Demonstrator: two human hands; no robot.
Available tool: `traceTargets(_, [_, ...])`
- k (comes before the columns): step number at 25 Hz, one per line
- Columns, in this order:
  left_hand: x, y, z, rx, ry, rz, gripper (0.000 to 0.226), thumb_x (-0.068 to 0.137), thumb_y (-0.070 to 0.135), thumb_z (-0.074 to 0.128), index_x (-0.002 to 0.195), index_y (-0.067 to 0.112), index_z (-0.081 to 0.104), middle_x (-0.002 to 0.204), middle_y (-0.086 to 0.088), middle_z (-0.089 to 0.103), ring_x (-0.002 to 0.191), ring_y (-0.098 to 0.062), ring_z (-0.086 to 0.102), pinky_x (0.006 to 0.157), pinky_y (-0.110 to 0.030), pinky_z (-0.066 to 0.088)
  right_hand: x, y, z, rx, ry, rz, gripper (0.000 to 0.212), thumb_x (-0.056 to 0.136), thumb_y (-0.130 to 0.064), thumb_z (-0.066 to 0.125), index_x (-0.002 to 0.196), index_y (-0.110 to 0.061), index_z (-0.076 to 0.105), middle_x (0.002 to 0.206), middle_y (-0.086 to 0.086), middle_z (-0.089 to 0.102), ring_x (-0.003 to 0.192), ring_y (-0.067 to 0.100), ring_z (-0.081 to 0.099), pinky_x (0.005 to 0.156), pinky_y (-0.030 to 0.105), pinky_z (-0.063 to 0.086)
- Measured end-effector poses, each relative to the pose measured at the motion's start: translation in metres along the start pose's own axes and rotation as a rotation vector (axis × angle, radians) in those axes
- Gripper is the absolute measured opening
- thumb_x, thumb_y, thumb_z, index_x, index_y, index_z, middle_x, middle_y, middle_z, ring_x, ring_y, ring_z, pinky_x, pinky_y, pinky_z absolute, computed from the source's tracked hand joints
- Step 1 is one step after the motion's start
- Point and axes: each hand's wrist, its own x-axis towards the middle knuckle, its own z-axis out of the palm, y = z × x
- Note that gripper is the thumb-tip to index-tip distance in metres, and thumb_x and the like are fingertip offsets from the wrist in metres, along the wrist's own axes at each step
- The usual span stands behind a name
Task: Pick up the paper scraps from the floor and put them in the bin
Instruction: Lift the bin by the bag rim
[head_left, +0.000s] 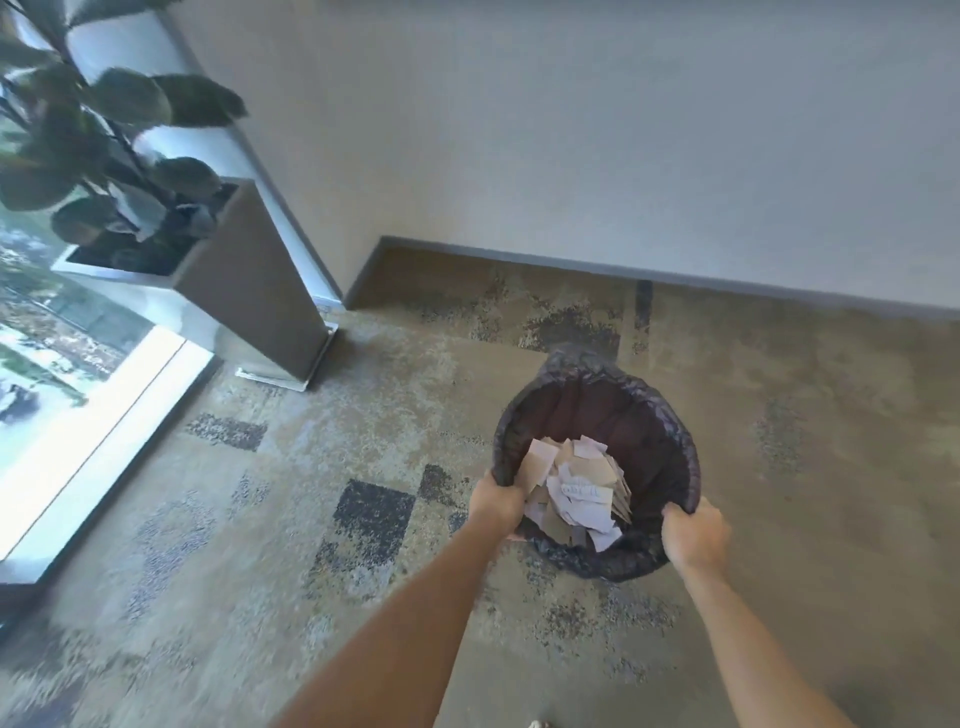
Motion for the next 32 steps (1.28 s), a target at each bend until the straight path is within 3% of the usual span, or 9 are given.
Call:
traceTargets(7, [0.002, 0.066, -0.077, -0.076, 0.126, 0.000, 0.032, 0.087, 0.006, 0.044, 0.114, 0.014, 0.058, 0.107, -0.015, 0.066, 0.103, -0.037, 0.064, 0.089, -0.051, 0.055, -0.006, -0.126, 0.023, -0.058, -0.100, -0.098, 0.023, 0.092, -0.013, 0.054, 0.107, 0.001, 0.065, 0.111, 0.027, 0.064, 0.104, 0.044, 0.059, 0.081, 0.039, 0.045])
traceTargets(11, [0.039, 0.117, -0.124, -0.103, 0.153, 0.038, 0.027, 0.079, 0.006, 0.046, 0.102, 0.018, 0.054, 0.102, -0.015, 0.066, 0.099, -0.038, 0.065, 0.087, -0.054, 0.056, 0.005, -0.203, 0.056, -0.022, -0.111, -0.151, 0.031, 0.092, -0.012, 0.052, 0.119, -0.001, 0.063, 0.119, 0.026, 0.063, 0.110, 0.043, 0.058, 0.089, 0.041, 0.046])
traceTargets(14, [0.097, 0.158, -0.160, -0.113, 0.157, 0.027, 0.032, 0.079, 0.007, 0.045, 0.106, 0.021, 0.057, 0.098, -0.012, 0.067, 0.092, -0.035, 0.067, 0.079, -0.055, 0.059, 0.027, -0.259, 0.096, 0.003, -0.092, -0.137, 0.034, 0.095, -0.011, 0.049, 0.126, -0.001, 0.059, 0.125, 0.024, 0.060, 0.115, 0.043, 0.056, 0.091, 0.040, 0.044])
traceTargets(22, [0.283, 0.247, -0.251, -0.116, 0.140, -0.007, 0.031, 0.088, -0.001, 0.041, 0.112, 0.017, 0.052, 0.095, -0.011, 0.062, 0.097, -0.037, 0.064, 0.073, -0.046, 0.060, 0.118, -0.376, 0.250, 0.015, -0.101, -0.115, 0.028, 0.097, -0.015, 0.047, 0.118, 0.000, 0.060, 0.114, 0.020, 0.064, 0.106, 0.040, 0.059, 0.087, 0.040, 0.047])
traceTargets(26, [0.367, 0.277, -0.286, -0.116, 0.161, 0.030, 0.033, 0.090, 0.001, 0.045, 0.118, 0.017, 0.054, 0.104, -0.014, 0.065, 0.093, -0.035, 0.066, 0.063, -0.040, 0.059, 0.161, -0.430, 0.315, 0.008, -0.128, -0.132, 0.030, 0.098, -0.015, 0.046, 0.121, 0.001, 0.059, 0.117, 0.021, 0.062, 0.108, 0.039, 0.058, 0.085, 0.037, 0.045])
traceTargets(32, [0.498, 0.317, -0.326, -0.115, 0.145, 0.034, 0.037, 0.091, -0.003, 0.039, 0.119, 0.017, 0.050, 0.098, -0.013, 0.065, 0.085, -0.033, 0.068, 0.067, -0.043, 0.061, 0.246, -0.485, 0.425, 0.011, -0.129, -0.202, 0.037, 0.097, -0.019, 0.047, 0.128, -0.001, 0.057, 0.123, 0.021, 0.062, 0.114, 0.041, 0.057, 0.096, 0.042, 0.046])
